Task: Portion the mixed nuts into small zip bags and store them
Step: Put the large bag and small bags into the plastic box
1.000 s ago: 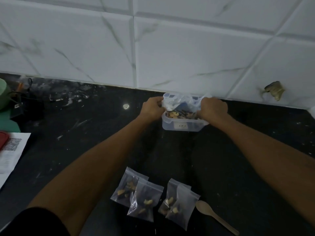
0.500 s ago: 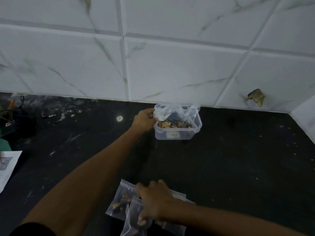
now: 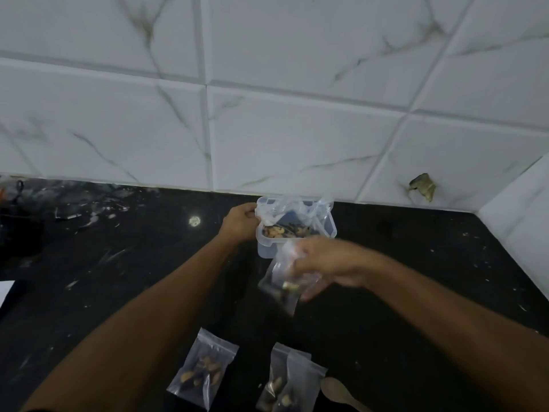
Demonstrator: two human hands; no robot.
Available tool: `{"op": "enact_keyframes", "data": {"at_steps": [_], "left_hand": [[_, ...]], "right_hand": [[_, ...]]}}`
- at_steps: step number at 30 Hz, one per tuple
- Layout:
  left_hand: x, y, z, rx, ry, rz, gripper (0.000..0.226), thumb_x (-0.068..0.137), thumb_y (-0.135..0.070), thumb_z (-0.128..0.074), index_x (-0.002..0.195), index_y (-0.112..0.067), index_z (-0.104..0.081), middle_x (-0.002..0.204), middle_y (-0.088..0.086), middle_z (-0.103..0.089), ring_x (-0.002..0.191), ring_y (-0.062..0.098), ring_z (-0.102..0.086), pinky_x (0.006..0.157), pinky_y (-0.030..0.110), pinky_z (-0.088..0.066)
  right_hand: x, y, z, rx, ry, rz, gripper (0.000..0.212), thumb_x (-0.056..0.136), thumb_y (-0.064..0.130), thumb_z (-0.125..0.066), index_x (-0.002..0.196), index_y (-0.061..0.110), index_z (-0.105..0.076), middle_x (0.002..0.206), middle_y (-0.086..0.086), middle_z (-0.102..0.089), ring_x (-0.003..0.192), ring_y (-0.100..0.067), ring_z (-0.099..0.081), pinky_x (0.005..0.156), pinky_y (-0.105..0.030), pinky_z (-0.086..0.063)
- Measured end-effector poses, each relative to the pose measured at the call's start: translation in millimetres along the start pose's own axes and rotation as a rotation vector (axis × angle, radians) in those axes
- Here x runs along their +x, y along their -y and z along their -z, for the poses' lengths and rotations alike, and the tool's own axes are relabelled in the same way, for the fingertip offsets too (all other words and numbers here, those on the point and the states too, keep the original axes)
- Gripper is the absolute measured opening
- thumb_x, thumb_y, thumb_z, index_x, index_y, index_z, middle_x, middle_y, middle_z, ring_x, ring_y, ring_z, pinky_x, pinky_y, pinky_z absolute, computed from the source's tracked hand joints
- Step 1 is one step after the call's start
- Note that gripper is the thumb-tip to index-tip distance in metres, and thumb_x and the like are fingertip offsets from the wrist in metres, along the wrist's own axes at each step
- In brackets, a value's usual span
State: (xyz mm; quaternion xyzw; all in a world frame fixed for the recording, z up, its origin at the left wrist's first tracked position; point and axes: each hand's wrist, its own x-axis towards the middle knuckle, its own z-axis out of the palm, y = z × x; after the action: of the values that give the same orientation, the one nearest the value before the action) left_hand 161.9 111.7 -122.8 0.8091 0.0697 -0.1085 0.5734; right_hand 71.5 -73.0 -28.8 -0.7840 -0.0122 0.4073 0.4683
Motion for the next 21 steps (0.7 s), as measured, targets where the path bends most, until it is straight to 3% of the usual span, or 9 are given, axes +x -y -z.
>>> {"op": "enact_keyframes", "data": {"at_steps": [6, 10, 14, 19, 21], "left_hand": [[-1, 0, -2, -0.181, -0.030, 0.054, 0.038, 0.092, -0.006, -0.057, 0.128, -0.014, -0.061, 0.110, 0.006, -0.070, 0.097, 0.021, -0.069, 0.086, 0.045, -0.058], [-4, -1, -5, -0.219, -0.045, 0.042, 0.032, 0.093, -0.004, -0.058, 0.124, -0.012, -0.063, 0.098, 0.001, -0.070, 0.094, 0.019, -0.069, 0.088, 0.043, -0.058], [-2, 4, -6, -0.187, -0.041, 0.032, 0.039, 0.093, -0.004, -0.057, 0.132, -0.011, -0.058, 0.109, 0.002, -0.068, 0.101, 0.018, -0.067, 0.092, 0.043, -0.056], [3, 11, -5, -0.104, -0.026, 0.027, 0.051, 0.091, -0.004, -0.062, 0.140, -0.014, -0.051, 0.133, 0.007, -0.061, 0.118, 0.020, -0.061, 0.099, 0.045, -0.052], [2, 13, -4, -0.084, -0.013, 0.020, 0.053, 0.089, -0.004, -0.064, 0.139, -0.015, -0.052, 0.131, 0.005, -0.063, 0.116, 0.019, -0.062, 0.098, 0.044, -0.053]], "right_hand": [[15, 27, 81, 0.091, -0.450, -0.017, 0.027, 0.088, -0.008, -0.054, 0.112, 0.003, -0.060, 0.108, -0.020, -0.066, 0.082, -0.028, -0.072, 0.065, -0.040, -0.061], [43, 30, 95, -0.033, -0.662, -0.062, 0.018, 0.089, -0.008, -0.051, 0.100, 0.001, -0.062, 0.104, -0.021, -0.065, 0.076, -0.029, -0.071, 0.059, -0.037, -0.061], [68, 24, 89, -0.232, -0.771, -0.136, 0.010, 0.086, -0.003, -0.055, 0.094, -0.001, -0.062, 0.093, -0.019, -0.064, 0.069, -0.035, -0.071, 0.063, -0.044, -0.061], [76, 14, 78, -0.490, -0.735, -0.162, 0.007, 0.085, 0.004, -0.057, 0.078, 0.006, -0.056, 0.078, -0.013, -0.062, 0.056, -0.027, -0.066, 0.047, -0.029, -0.056], [76, 12, 81, -0.532, -0.738, -0.157, 0.006, 0.084, 0.009, -0.061, 0.080, 0.005, -0.059, 0.078, -0.013, -0.064, 0.060, -0.026, -0.067, 0.053, -0.032, -0.058]]}}
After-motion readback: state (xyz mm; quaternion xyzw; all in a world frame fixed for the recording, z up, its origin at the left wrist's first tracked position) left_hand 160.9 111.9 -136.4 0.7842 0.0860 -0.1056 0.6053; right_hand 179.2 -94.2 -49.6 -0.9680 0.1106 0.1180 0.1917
